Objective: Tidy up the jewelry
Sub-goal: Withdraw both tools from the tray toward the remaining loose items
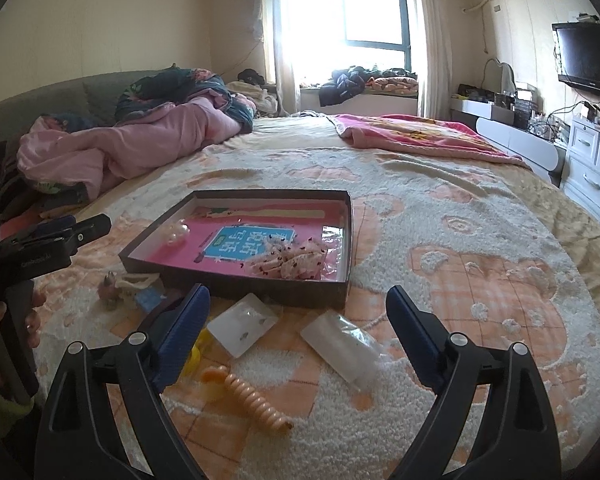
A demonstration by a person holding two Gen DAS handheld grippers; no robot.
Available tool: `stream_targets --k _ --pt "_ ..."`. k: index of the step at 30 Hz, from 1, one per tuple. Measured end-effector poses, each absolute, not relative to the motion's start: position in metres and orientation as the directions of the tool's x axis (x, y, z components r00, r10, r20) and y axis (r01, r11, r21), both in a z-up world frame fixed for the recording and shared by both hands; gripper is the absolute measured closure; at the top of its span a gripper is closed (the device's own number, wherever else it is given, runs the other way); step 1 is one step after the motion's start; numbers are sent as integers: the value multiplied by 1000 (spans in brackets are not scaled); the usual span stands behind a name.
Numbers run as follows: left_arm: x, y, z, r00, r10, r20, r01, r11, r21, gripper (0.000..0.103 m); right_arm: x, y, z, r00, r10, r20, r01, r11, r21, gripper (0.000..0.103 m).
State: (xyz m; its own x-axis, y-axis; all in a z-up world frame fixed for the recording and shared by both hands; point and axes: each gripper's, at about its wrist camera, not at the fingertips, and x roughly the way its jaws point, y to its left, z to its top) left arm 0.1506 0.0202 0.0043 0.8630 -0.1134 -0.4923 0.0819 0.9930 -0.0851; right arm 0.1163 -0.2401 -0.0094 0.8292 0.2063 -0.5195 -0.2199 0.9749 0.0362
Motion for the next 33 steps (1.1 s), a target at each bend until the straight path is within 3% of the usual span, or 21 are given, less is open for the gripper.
stream_targets --k 33 --pt "124 -4 -40 766 -184 -615 176 982 -74 11 87 -238 -51 773 205 -600 -283 958 -37 16"
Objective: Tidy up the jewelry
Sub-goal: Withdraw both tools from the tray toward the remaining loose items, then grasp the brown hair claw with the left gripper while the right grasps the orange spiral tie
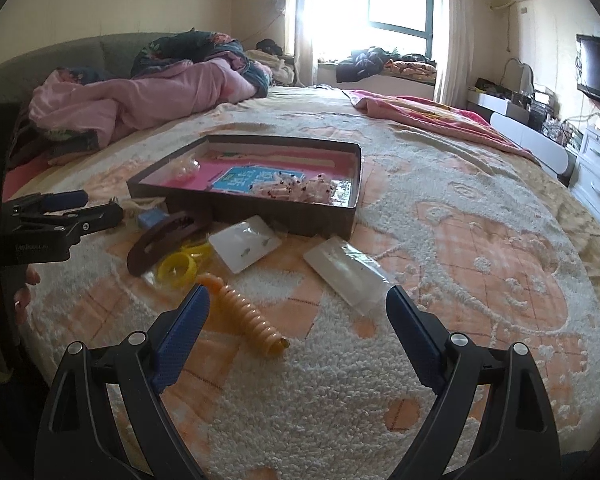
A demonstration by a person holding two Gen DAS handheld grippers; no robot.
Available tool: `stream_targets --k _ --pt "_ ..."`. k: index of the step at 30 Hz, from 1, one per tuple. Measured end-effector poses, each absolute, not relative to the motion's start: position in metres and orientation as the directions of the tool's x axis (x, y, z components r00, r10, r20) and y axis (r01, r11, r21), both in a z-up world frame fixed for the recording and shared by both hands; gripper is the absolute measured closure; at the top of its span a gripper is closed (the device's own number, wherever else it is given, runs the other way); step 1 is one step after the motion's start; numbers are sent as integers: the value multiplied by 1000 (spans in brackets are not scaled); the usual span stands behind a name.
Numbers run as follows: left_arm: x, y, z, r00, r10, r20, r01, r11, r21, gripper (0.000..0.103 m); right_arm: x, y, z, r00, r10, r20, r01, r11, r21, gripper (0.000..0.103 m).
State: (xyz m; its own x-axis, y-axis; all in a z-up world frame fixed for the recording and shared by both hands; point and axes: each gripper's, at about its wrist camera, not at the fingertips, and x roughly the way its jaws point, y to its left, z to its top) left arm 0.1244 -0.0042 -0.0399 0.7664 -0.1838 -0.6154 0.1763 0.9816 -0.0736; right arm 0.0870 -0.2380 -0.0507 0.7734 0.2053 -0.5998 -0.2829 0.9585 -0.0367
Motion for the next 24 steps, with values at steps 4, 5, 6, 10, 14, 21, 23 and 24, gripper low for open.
stream_targets --k 4,5,6,10,14,21,23,24 --pt "127 -8 -49 740 -204 -641 193 977 -88 11 89 -233 -59 774 201 -601 -301 951 -69 16" --pt "128 -9 -51 734 -208 -646 196 976 -91 12 89 -233 -61 772 200 -604 -303 950 -73 16" --pt "128 -10 -52 731 -211 -649 199 976 -93 12 91 -232 -64 769 199 -608 -307 949 -77 16" --pt "131 -15 -58 706 -241 -666 219 968 -119 15 95 -229 -70 764 197 -614 -318 943 -94 16" --pt "133 -20 -66 683 -265 -680 235 962 -139 16 100 -226 -78 750 196 -631 -334 937 -105 16" --pt "143 -24 -75 642 -303 -704 239 952 -191 26 109 -217 -89 732 190 -654 -363 922 -139 17" --pt "145 -23 -77 633 -309 -710 235 950 -204 29 110 -214 -91 731 191 -655 -370 918 -145 17" --pt "145 -23 -78 631 -310 -711 233 950 -208 30 111 -213 -91 731 193 -655 -374 915 -148 18"
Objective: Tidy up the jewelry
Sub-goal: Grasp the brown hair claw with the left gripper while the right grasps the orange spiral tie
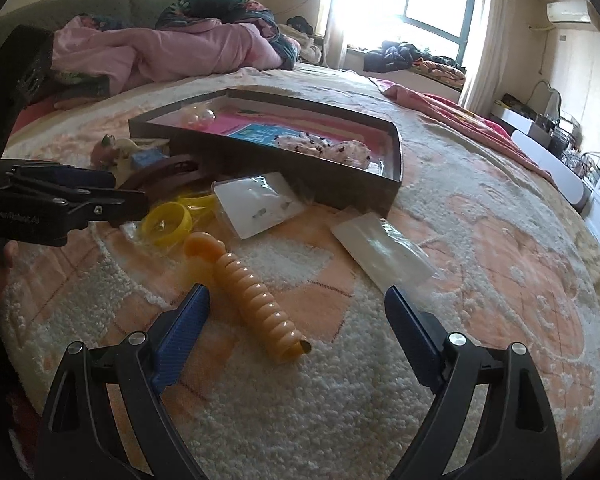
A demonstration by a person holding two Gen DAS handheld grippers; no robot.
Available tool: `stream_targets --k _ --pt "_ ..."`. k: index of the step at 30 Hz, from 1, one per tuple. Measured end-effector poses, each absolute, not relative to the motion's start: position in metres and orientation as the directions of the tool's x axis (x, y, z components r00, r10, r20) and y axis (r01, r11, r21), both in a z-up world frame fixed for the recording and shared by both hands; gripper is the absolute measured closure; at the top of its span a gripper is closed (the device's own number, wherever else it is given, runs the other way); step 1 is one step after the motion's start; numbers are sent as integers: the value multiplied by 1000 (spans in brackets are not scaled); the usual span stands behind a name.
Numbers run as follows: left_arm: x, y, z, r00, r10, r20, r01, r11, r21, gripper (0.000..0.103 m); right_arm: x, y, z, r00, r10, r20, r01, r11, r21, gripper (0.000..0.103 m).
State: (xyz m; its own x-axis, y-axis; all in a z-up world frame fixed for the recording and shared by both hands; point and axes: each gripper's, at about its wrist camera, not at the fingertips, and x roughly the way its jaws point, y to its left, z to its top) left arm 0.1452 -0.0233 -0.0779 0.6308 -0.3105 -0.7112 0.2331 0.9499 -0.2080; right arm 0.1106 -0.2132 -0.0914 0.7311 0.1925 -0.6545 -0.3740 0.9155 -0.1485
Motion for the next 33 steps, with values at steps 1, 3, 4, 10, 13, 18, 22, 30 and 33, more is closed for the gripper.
stream_targets --k 1,3,4,10,13,18,22,30,33 --pt "146 -23 -78 629 -315 -711 234 949 -213 31 112 -212 -92 729 198 -655 -382 912 -149 21" --pt "147 -24 -78 624 -326 -710 240 945 -222 36 113 -211 -93 723 210 -658 -396 906 -147 28" --pt "147 -25 -78 618 -339 -709 245 940 -236 37 114 -209 -93 719 218 -660 -406 902 -145 32" --pt "147 -31 -79 602 -366 -710 259 930 -260 49 112 -205 -93 709 241 -662 -435 889 -143 46" --pt "148 -30 -77 600 -377 -706 258 926 -275 56 112 -204 -93 689 274 -671 -461 880 -114 62" --pt "148 -29 -77 595 -384 -706 253 923 -289 67 106 -196 -92 679 295 -672 -498 858 -126 79" --pt "148 -30 -75 586 -406 -702 264 914 -308 81 105 -198 -91 674 302 -674 -495 862 -109 85" --pt "136 -45 -68 603 -401 -689 302 915 -268 97 108 -211 -86 672 309 -673 -455 889 -45 86" --pt "133 -49 -61 622 -390 -680 313 919 -241 100 111 -221 -83 665 324 -673 -428 904 13 86"
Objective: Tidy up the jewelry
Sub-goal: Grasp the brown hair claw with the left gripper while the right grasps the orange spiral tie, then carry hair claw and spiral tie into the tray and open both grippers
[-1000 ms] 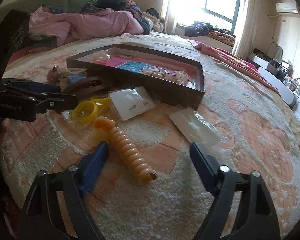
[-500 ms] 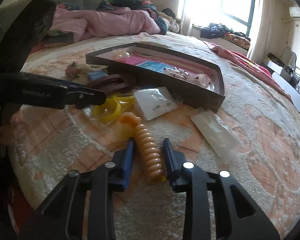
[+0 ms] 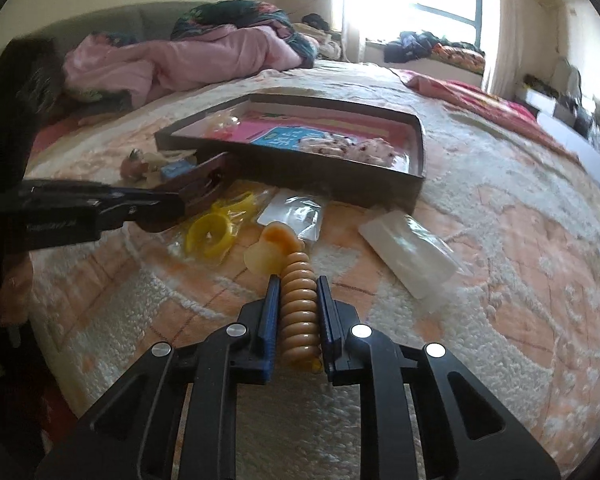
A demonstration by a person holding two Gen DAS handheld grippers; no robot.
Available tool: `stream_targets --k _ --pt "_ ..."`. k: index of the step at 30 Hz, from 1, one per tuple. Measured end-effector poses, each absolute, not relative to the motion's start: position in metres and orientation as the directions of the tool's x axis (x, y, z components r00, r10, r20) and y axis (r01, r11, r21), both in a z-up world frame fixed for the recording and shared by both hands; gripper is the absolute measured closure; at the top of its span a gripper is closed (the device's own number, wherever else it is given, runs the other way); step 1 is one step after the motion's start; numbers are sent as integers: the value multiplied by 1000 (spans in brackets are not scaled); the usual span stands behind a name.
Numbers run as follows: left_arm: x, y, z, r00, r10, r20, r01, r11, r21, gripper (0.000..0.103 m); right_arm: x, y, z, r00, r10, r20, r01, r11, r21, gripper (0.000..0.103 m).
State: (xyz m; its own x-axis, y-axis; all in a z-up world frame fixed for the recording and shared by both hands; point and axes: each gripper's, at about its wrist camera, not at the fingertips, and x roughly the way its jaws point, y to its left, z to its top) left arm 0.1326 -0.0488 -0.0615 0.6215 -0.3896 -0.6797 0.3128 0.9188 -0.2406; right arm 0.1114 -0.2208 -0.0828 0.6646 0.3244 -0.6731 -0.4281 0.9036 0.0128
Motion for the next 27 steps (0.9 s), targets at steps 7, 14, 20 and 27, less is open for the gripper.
stream_targets --k 7,14,20,27 --pt "128 -56 -55 634 -387 -669 337 917 -211 100 111 -239 -72 671 362 -647 -389 915 108 86" --pt "124 -55 -40 676 -375 -634 340 922 -183 101 107 -244 -63 678 388 -624 -389 910 144 86" --pt "128 -43 -34 703 -360 -613 315 931 -185 100 104 -235 -59 679 394 -620 -405 905 133 86" --pt "135 -27 -31 726 -350 -591 291 936 -197 100 114 -217 -54 671 404 -622 -424 897 125 86"
